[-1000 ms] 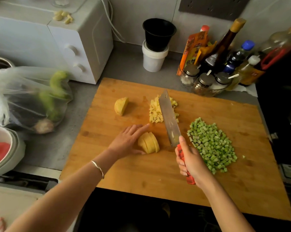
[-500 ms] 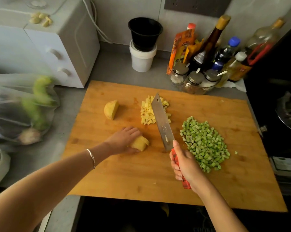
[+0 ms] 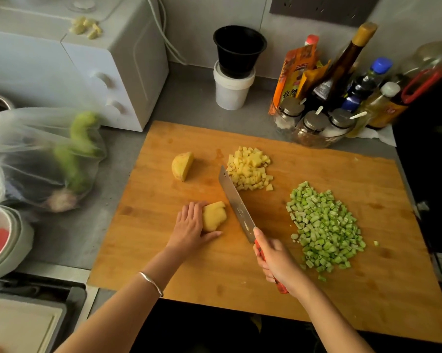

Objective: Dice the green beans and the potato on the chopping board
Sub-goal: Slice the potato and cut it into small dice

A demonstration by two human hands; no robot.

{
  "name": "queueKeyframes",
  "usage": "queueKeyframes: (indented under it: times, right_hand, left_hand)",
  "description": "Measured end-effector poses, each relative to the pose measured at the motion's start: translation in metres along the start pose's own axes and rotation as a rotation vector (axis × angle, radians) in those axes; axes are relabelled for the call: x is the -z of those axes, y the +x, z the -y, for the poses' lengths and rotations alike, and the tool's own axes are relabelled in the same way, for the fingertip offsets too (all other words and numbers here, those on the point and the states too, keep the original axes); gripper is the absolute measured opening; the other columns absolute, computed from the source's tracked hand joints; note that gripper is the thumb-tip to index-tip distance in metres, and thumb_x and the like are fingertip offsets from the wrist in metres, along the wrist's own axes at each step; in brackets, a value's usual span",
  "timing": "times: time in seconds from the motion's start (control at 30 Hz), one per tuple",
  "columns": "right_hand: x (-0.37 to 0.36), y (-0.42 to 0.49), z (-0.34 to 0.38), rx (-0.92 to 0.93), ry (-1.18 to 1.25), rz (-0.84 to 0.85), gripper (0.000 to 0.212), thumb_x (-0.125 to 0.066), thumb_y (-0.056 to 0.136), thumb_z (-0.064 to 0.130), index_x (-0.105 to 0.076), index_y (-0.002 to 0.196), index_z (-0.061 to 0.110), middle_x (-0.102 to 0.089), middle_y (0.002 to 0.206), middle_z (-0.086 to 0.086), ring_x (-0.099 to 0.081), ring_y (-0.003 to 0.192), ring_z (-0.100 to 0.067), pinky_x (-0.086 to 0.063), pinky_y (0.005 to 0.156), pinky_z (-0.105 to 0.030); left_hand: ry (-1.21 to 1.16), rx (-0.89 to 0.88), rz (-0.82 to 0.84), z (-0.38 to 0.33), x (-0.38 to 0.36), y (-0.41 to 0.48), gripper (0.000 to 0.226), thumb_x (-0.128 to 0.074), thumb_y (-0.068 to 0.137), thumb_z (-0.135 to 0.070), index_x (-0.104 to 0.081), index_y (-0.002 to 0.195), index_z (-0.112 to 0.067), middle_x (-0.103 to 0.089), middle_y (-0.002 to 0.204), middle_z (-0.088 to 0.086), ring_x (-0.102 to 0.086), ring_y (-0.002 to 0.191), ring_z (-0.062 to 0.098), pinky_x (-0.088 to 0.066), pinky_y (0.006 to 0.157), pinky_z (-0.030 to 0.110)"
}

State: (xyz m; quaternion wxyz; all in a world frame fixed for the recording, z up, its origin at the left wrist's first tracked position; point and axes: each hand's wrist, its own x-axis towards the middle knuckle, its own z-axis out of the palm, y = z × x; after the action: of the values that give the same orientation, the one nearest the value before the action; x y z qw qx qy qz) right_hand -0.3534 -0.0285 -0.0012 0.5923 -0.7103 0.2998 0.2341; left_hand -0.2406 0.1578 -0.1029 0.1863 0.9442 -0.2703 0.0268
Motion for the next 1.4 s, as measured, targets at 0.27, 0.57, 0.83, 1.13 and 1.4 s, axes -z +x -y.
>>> queueKeyframes:
  times: [0.27, 0.57, 0.83, 1.13, 1.4]
  right_hand:
    - [-0.023, 0.006, -0.008, 0.037, -0.160, -0.024, 0.054, -0.032, 0.096, 0.060, -0.041, 0.065, 0.016, -0.033, 0.040, 0.008, -0.030, 0.033, -0.004, -0.024, 0.043, -0.022]
    - [-0.016, 0.007, -0.006, 0.033, -0.092, -0.042, 0.052, -0.033, 0.098, 0.056, -0.039, 0.069, 0.013, -0.029, 0.041, 0.007, -0.026, 0.032, -0.007, -0.022, 0.036, -0.021]
    - [-0.015, 0.010, -0.009, 0.082, -0.220, -0.101, 0.058, -0.030, 0.090, 0.066, -0.041, 0.063, 0.016, -0.034, 0.040, 0.007, -0.031, 0.034, -0.004, -0.025, 0.043, -0.021]
    - [-0.013, -0.003, 0.006, 0.124, -0.026, -0.026, 0.054, -0.030, 0.098, 0.056, -0.038, 0.064, 0.015, -0.026, 0.045, 0.003, -0.021, 0.034, -0.011, -0.016, 0.037, -0.020]
    - [-0.015, -0.002, 0.010, 0.109, -0.109, 0.002, 0.055, -0.027, 0.100, 0.055, -0.036, 0.063, 0.015, -0.026, 0.044, 0.003, -0.023, 0.033, -0.010, -0.019, 0.035, -0.021]
  left_hand:
    - [0.026, 0.022, -0.031, -0.005, -0.003, -0.001, 0.080, -0.016, 0.086, -0.076, -0.043, 0.119, -0.009, -0.057, 0.102, 0.009, -0.049, 0.086, 0.023, -0.050, 0.070, 0.035]
    - [-0.065, 0.018, -0.008, -0.015, -0.005, 0.008, 0.079, -0.020, 0.084, -0.078, -0.041, 0.118, -0.009, -0.054, 0.102, 0.010, -0.053, 0.088, 0.025, -0.049, 0.076, 0.037]
    - [-0.219, 0.099, -0.013, -0.017, -0.002, -0.005, 0.086, -0.035, 0.079, -0.079, -0.040, 0.131, -0.011, -0.052, 0.116, 0.006, -0.049, 0.105, 0.022, -0.041, 0.092, 0.034]
    - [-0.448, 0.206, -0.163, -0.015, 0.002, -0.011, 0.062, -0.070, 0.073, -0.053, -0.056, 0.122, -0.017, -0.060, 0.115, -0.005, -0.047, 0.102, 0.008, -0.043, 0.089, 0.027]
    - [-0.444, 0.217, -0.132, -0.015, 0.004, -0.010, 0.063, -0.066, 0.073, -0.057, -0.055, 0.123, -0.020, -0.059, 0.117, -0.007, -0.047, 0.106, 0.009, -0.037, 0.090, 0.023]
